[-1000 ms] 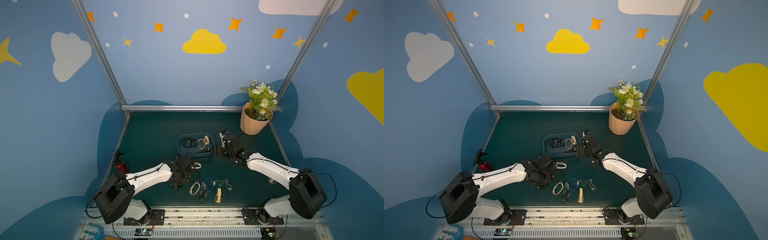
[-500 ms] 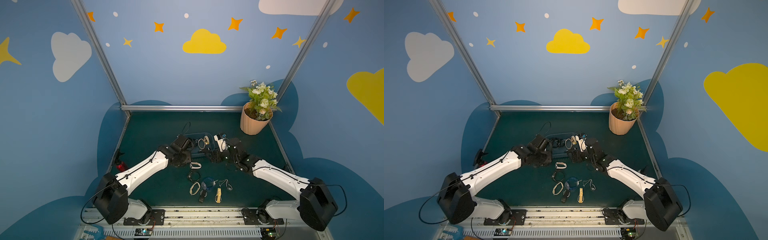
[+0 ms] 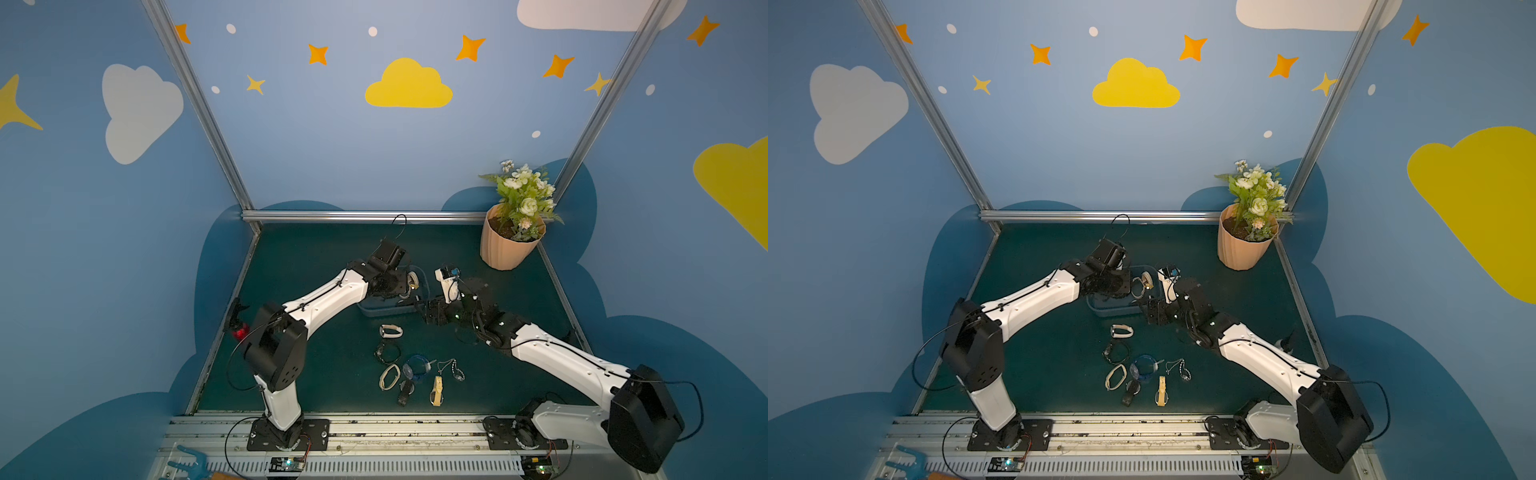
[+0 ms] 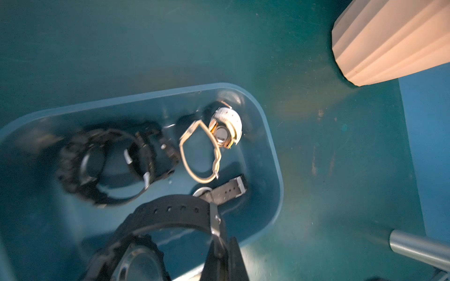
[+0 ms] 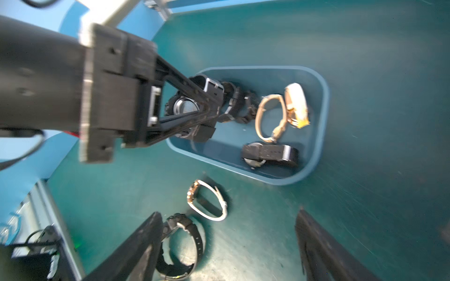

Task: Put the watch into the storage box
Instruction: Place the watch in the storage box, then pick up the watch at the center of the board.

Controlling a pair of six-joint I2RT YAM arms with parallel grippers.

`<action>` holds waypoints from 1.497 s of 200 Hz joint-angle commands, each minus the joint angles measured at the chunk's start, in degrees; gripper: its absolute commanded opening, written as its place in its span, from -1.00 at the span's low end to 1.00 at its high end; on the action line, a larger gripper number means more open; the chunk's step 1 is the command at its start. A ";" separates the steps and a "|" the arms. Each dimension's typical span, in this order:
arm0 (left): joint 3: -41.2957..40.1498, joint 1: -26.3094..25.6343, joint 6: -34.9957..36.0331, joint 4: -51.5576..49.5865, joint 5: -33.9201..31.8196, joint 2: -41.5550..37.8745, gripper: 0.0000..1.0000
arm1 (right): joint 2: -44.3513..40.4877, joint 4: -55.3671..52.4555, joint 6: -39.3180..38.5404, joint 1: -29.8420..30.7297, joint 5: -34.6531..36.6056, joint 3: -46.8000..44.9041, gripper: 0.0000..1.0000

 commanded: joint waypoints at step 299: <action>-29.43 2.03 9.08 10.72 9.86 -34.63 1.00 | 4.32 -24.05 6.47 -3.43 17.31 7.05 0.71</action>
